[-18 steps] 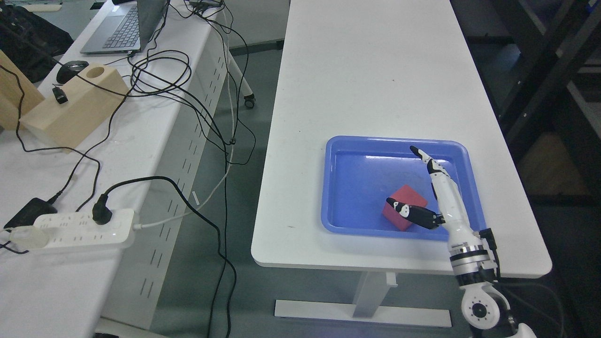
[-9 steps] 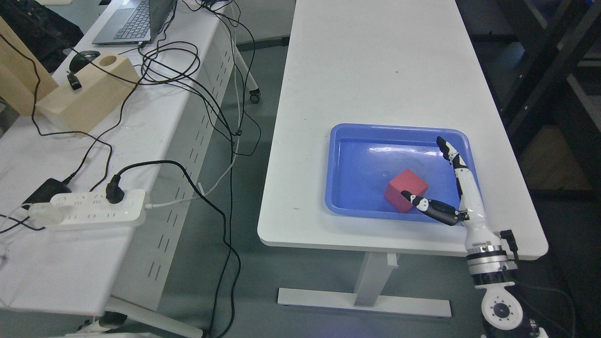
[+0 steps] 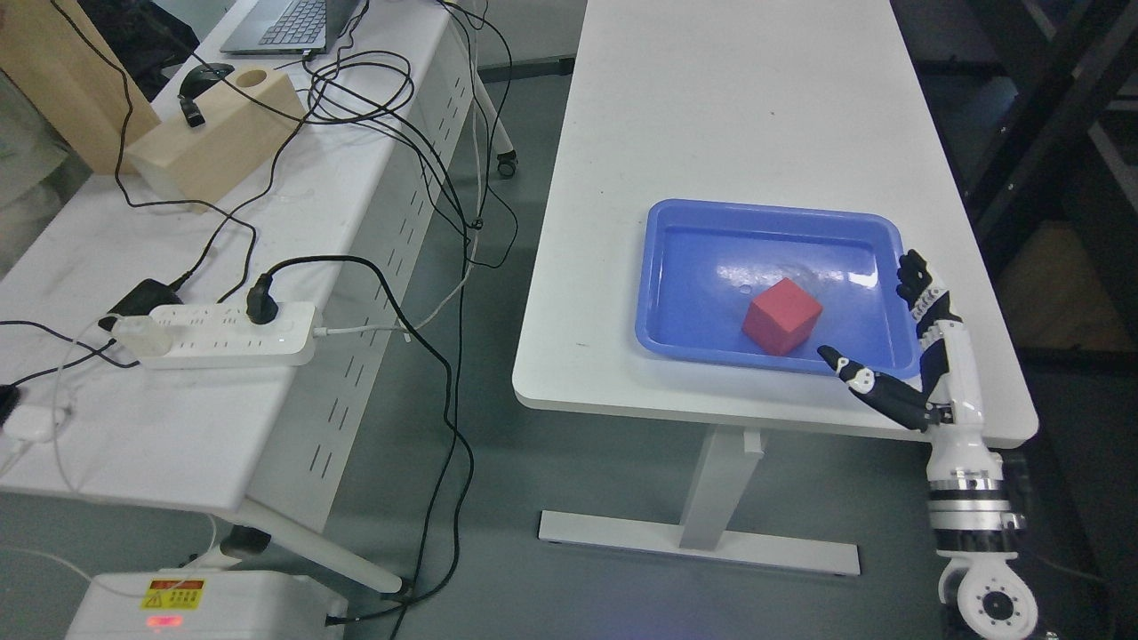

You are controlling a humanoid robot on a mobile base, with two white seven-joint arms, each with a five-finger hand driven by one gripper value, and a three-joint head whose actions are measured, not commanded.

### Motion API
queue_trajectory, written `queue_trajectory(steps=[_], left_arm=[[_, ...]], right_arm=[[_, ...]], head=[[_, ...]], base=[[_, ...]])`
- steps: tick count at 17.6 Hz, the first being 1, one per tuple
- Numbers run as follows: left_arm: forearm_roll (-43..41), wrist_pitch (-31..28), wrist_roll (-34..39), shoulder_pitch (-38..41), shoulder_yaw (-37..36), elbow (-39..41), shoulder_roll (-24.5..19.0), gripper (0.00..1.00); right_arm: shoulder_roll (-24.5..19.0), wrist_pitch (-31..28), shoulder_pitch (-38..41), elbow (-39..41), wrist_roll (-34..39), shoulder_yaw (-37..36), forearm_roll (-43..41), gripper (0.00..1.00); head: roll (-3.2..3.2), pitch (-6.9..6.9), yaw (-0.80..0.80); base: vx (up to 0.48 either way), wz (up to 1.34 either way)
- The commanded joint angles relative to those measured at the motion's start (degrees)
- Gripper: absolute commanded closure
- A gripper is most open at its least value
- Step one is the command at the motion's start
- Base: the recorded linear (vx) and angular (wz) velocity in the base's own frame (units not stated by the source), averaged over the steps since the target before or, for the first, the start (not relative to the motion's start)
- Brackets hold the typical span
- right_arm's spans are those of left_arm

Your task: Pick pink block from left shelf to tray

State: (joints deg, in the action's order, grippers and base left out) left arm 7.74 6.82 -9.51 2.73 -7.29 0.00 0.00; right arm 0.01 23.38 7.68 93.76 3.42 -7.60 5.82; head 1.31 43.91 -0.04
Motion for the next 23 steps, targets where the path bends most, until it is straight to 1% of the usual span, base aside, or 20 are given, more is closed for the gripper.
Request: queue_trajectory(steps=[1,3,5,12,14,16,17,20,23], left_arm=[[0.00,0.04,0.02,0.00,0.00,1.00,-1.00,0.00],[0.00,0.04,0.02,0.00,0.00,1.00,-1.00,0.00],[0.00,-0.05,0.02,0.00,0.00,1.00,-1.00,0.00],[0.00,0.04,0.02,0.00,0.00,1.00,-1.00,0.00],[0.00,0.04,0.02,0.00,0.00,1.00,-1.00,0.00],[0.00,-0.05,0.02,0.00,0.00,1.00,-1.00,0.00],[0.00,0.04,0.02,0.00,0.00,1.00,-1.00,0.00],[0.00,0.04,0.02,0.00,0.00,1.00,-1.00,0.00],[0.00,-0.05,0.02,0.00,0.00,1.00,-1.00,0.00]], right_arm=[[0.99,-1.92,0.49,-0.15,0.01,-2.60,-12.76,0.01],[0.99,-4.82,0.49,-0.16,0.01,-2.16,-12.76,0.01],[0.99,-6.32,0.41,-0.33,0.09,-0.58,-12.15,0.01],[0.99,-6.94,-0.03,-2.00,-0.08,5.83,-13.02,0.01],[0.99,-10.70,-0.03,-2.26,0.01,7.15,-13.29,0.00],[0.99,-13.61,-0.03,-2.61,0.36,7.95,-16.96,0.00],[0.99,-13.80,0.05,-2.88,1.32,8.39,-18.90,0.00],[0.99,-13.28,-0.47,-4.89,7.81,8.65,-19.18,0.00],[0.99,-12.05,-0.83,-5.25,8.09,9.18,-18.92,0.00]], head=[[0.00,0.00,0.00],[0.00,0.00,0.00],[0.00,0.00,0.00],[0.00,0.00,0.00],[0.00,0.00,0.00],[0.00,0.00,0.00],[0.00,0.00,0.00],[0.00,0.00,0.00],[0.00,0.00,0.00]], base=[[-0.134,0.10],[-0.101,0.03],[-0.093,-0.03],[-0.071,-0.23],[-0.100,-0.16],[-0.119,-0.16],[-0.128,-0.14],[-0.141,-0.02],[-0.171,0.09]])
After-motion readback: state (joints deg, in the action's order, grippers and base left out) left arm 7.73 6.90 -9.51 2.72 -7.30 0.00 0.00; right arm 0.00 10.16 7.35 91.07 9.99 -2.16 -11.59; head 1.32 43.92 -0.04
